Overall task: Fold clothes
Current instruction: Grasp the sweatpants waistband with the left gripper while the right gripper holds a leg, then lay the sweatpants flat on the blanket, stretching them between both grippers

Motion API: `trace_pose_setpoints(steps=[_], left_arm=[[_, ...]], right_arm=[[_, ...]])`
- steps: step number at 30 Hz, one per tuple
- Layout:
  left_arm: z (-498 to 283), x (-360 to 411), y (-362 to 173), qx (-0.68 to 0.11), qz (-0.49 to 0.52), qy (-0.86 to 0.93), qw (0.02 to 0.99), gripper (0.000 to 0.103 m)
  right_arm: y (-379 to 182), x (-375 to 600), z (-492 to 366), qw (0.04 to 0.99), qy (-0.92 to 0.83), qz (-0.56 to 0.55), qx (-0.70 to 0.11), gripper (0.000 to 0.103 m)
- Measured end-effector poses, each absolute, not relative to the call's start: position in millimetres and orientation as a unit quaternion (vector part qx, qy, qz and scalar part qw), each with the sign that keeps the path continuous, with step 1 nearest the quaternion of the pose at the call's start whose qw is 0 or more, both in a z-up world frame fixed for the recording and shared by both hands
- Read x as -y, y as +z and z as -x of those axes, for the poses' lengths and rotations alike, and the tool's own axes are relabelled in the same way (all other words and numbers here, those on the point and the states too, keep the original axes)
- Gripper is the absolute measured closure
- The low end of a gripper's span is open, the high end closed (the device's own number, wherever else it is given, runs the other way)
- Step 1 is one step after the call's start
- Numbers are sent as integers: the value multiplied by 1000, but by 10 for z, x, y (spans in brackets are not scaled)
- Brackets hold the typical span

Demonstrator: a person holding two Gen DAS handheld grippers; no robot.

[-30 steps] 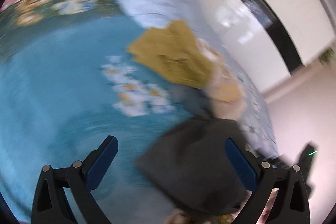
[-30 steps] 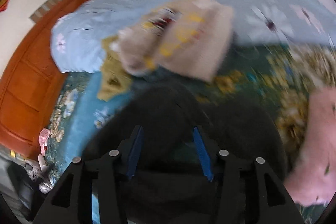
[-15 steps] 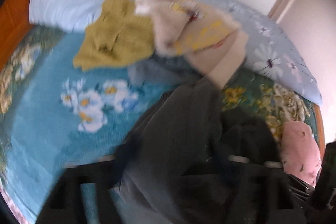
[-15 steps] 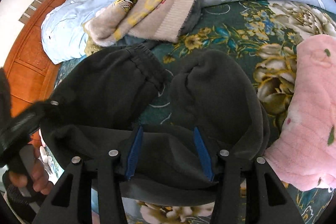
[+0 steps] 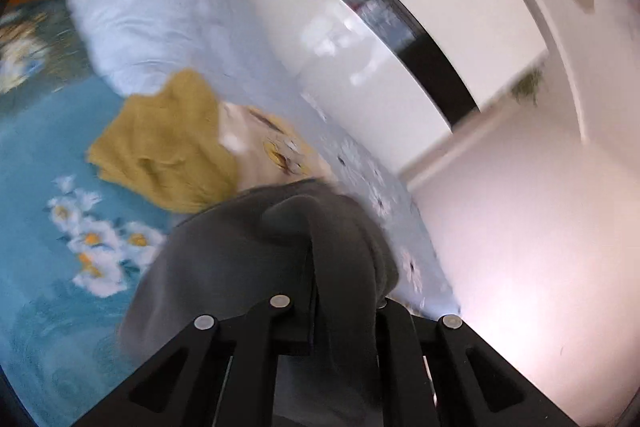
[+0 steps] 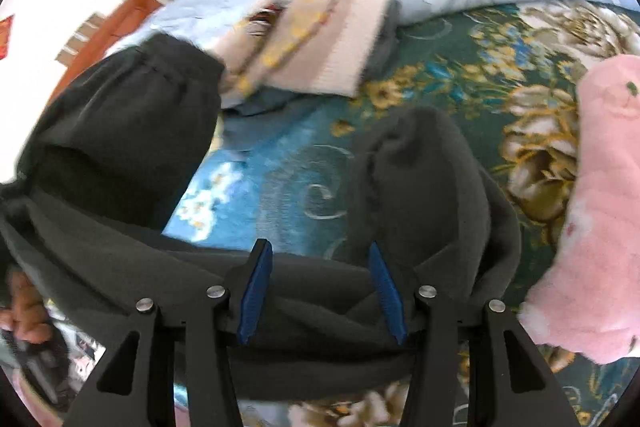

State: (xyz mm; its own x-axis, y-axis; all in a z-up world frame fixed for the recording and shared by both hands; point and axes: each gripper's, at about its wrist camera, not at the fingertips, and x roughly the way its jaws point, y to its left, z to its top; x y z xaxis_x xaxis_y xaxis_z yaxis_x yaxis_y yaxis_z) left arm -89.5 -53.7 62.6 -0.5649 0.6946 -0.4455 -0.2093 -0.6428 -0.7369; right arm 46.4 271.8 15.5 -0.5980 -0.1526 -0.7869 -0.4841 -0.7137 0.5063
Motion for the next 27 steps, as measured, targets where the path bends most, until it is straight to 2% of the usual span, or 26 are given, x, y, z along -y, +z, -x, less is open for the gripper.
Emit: trace_pose_setpoints(steps=[3, 5, 8, 15, 19, 24, 27], left_arm=[[862, 1247, -215, 403, 461, 779, 135, 94], [697, 1607, -697, 461, 492, 734, 77, 94], [431, 1853, -1084, 476, 528, 704, -1, 94], [216, 2035, -1255, 476, 553, 676, -98, 94], [105, 2117, -1334, 504, 553, 652, -118, 91], [101, 2070, -1241, 492, 547, 670, -98, 89], [91, 2068, -1149, 486, 539, 682, -90, 89]], right_arm=[[53, -2503, -409, 80, 814, 463, -342, 47], [-99, -2331, -372, 62, 801, 490, -337, 47], [-238, -2118, -344, 52, 791, 518, -321, 46], [-305, -1960, -366, 24, 779, 550, -301, 47], [-44, -2050, -418, 25, 799, 522, -299, 47], [323, -2514, -329, 113, 835, 468, -267, 45], [219, -2794, -206, 168, 819, 476, -273, 45]])
